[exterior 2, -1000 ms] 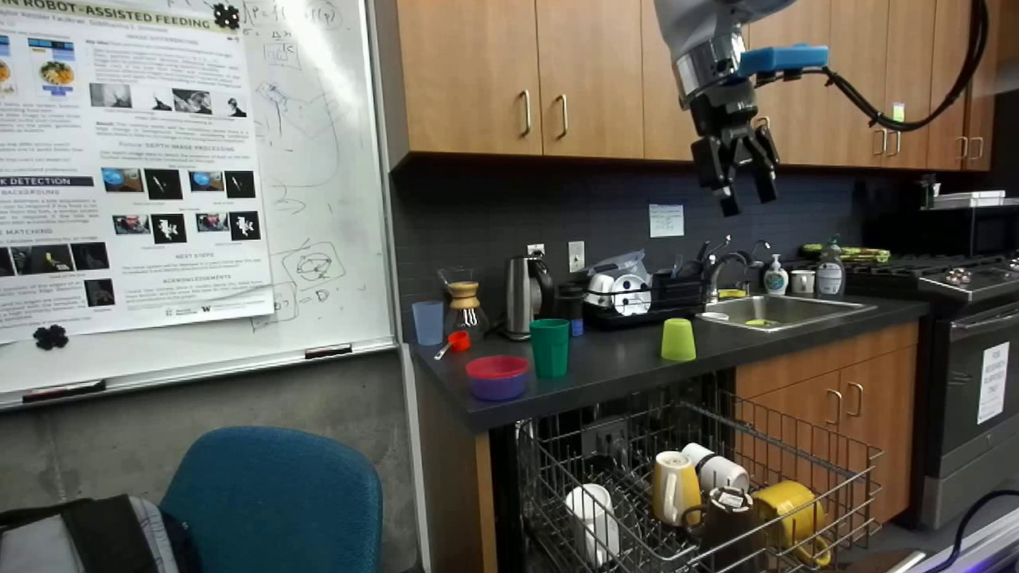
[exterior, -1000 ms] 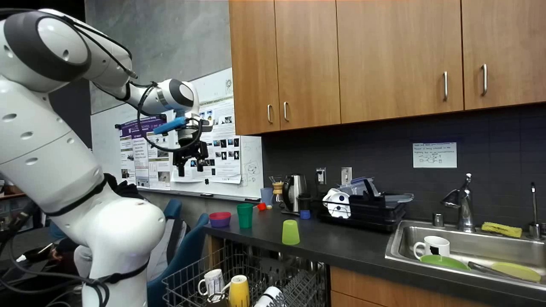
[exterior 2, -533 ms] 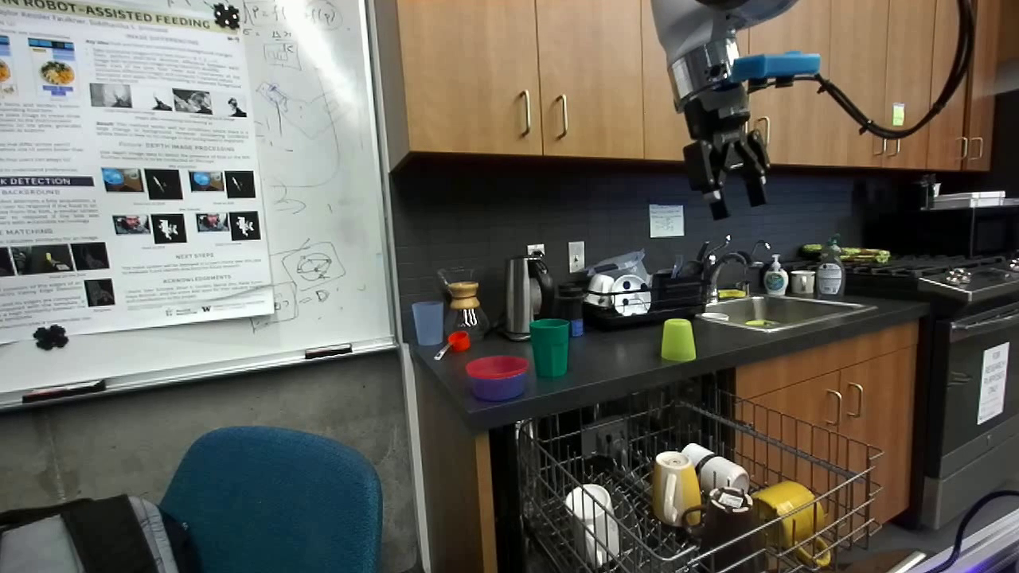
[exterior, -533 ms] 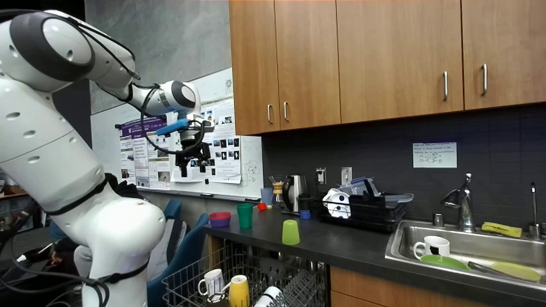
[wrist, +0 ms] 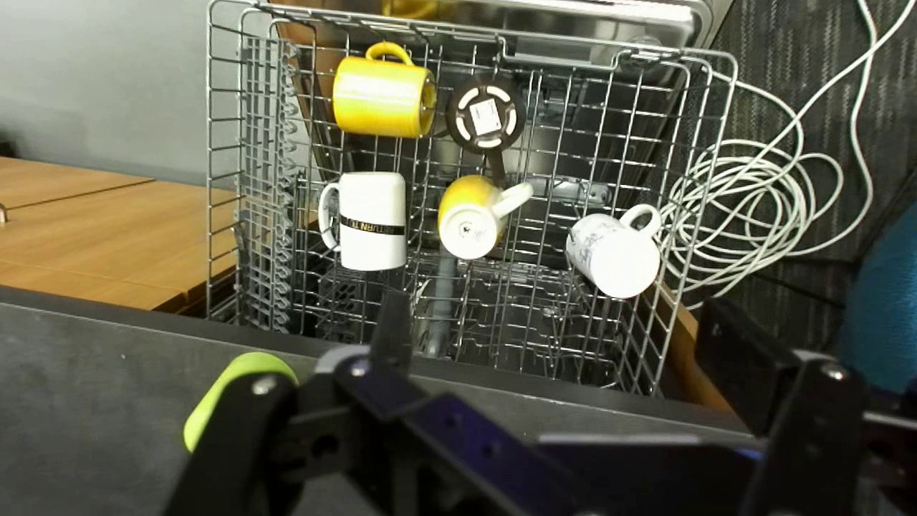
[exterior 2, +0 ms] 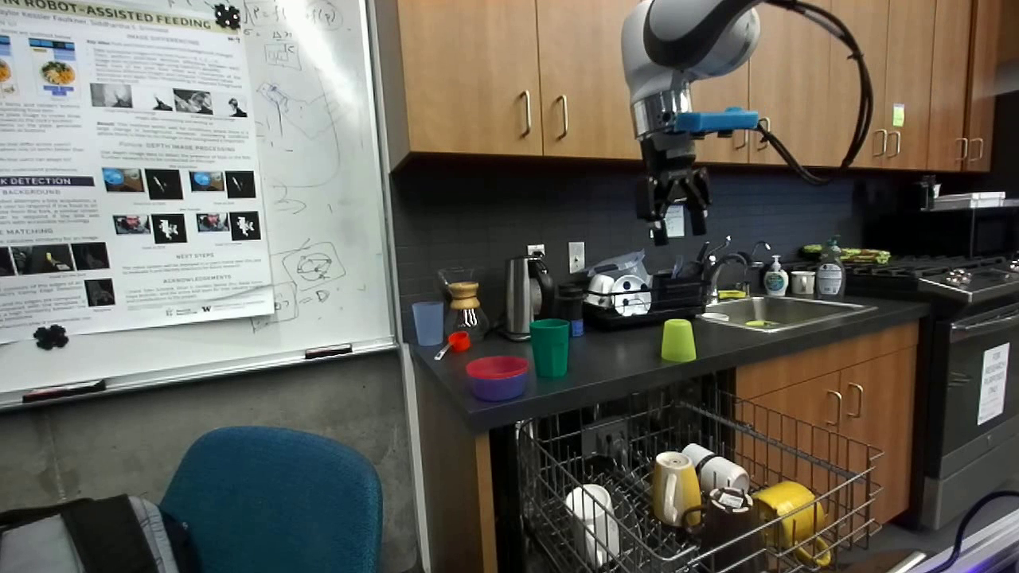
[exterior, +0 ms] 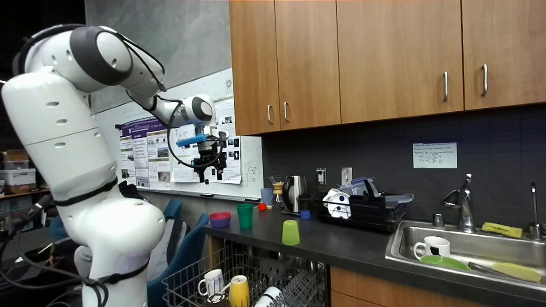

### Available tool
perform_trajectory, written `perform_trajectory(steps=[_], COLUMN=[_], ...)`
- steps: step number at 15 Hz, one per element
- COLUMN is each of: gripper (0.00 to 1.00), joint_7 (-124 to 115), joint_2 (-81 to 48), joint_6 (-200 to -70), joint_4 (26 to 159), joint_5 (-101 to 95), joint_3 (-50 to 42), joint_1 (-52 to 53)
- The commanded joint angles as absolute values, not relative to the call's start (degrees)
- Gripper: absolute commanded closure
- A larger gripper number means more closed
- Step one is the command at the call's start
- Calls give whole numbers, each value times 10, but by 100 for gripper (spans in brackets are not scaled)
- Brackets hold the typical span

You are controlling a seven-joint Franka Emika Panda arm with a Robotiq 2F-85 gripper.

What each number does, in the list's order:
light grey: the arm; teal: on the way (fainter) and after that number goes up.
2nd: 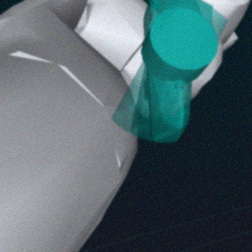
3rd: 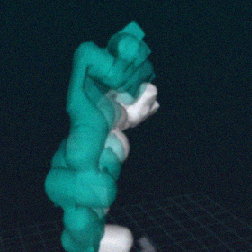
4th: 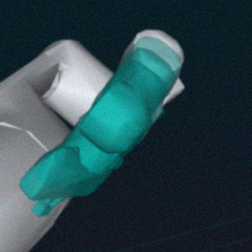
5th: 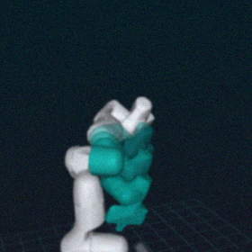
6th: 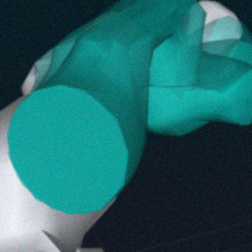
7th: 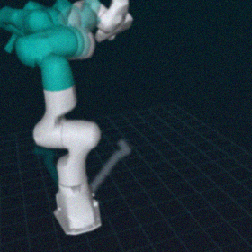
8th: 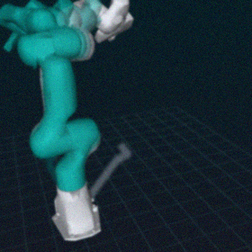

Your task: Put the yellow cup inside the green cup.

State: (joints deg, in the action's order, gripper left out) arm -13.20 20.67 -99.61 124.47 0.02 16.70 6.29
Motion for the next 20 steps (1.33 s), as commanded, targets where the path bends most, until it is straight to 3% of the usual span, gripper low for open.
perform_trajectory(steps=[1, 20], gripper=[0, 0], joint_7=[-155, -208], joint_2=[119, -30], joint_6=[-1025, -1205], joint_4=[1190, 1187], joint_5=[-20, -36], joint_3=[144, 16], joint_1=[51, 13])
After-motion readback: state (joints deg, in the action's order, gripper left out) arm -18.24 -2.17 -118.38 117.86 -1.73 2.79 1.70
